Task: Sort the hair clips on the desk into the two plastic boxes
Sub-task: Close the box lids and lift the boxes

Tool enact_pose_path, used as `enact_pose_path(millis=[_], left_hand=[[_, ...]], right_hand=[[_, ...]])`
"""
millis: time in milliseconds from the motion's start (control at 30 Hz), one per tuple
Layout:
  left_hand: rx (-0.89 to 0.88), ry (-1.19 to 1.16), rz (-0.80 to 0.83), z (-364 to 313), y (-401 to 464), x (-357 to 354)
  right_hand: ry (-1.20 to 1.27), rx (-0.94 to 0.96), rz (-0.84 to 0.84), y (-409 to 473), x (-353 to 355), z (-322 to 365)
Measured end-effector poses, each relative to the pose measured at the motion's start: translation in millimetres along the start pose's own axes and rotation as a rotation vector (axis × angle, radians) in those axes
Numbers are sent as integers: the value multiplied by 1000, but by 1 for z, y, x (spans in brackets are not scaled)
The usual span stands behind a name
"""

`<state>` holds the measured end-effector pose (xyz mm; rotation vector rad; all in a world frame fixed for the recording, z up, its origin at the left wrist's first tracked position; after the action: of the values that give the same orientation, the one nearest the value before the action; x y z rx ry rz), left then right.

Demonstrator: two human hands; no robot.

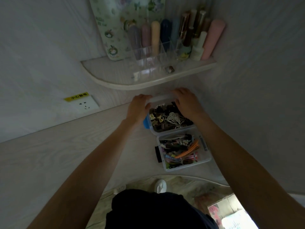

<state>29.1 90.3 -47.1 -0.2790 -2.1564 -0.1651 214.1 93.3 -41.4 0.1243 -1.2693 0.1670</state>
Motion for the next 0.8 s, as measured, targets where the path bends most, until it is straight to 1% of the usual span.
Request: enact_pose_path(millis=[200,300,400,467,533,600,667,733,800], left_hand=[[-40,-119,-184,-7,-14,7],[-110,-163,-277,-15,-34,13],[-216,-128,-351,-30,-58,14],[-252,-99,-326,-34,-71,7],[-265,-77,-261,-32,-81,-6],[-210,-112,-155,-25,-87,-19],[-96,-197,-82,-19,-91,-28],[-11,-296,-115,-13,-93,-28],[59,-382,-192,-7,-92,-26]], right_hand=[[10,22,-223,-10,24,5],[65,50,-336,-33,40,9],[101,-5,-383,-65,43,4],[133,-53,-363,-86,34,-2],[143,-90,-288,-102,19,-7],[130,-123,-162,-111,0,-13],[147,-144,-80,-115,-11,-15],[180,-171,-99,-116,-7,-15],[186,-189,-183,-113,3,-14]])
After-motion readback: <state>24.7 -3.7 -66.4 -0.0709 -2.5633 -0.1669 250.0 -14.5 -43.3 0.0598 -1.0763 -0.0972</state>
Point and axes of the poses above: each hand's wrist, its own y-axis towards the middle knuckle, its own x-axis out of the back of the hand, z = x × y, the point moved 5 cm from there along y, towards the middle knuckle, and after that the axes turned 1 degree about z, right-handed, at the moved point
